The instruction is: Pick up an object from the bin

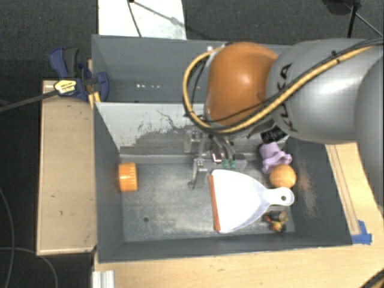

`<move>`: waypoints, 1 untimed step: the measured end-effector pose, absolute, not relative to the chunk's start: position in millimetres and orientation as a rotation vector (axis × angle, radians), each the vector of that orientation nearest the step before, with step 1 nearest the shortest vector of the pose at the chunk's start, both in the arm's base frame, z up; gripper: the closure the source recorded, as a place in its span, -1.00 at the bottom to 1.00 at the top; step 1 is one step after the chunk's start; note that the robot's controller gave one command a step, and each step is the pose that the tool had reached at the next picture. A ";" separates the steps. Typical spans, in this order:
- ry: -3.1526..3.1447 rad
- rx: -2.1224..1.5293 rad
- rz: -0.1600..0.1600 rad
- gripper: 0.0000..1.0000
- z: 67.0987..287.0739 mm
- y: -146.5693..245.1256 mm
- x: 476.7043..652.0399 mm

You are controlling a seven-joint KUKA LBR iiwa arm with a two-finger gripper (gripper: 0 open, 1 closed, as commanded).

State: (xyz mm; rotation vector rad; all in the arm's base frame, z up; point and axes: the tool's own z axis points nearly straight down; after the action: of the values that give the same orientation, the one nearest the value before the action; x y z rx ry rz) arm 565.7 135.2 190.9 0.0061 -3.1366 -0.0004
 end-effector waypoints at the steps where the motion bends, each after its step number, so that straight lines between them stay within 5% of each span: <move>1: -3.144 0.001 -0.002 -1.00 195.6 134.5 567.4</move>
Offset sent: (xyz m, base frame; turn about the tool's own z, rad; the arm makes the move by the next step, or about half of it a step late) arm 0.0145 -0.0631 -0.0234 -0.0904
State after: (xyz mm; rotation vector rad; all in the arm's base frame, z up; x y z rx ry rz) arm 567.4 134.5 195.6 0.0013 -3.1443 -0.0022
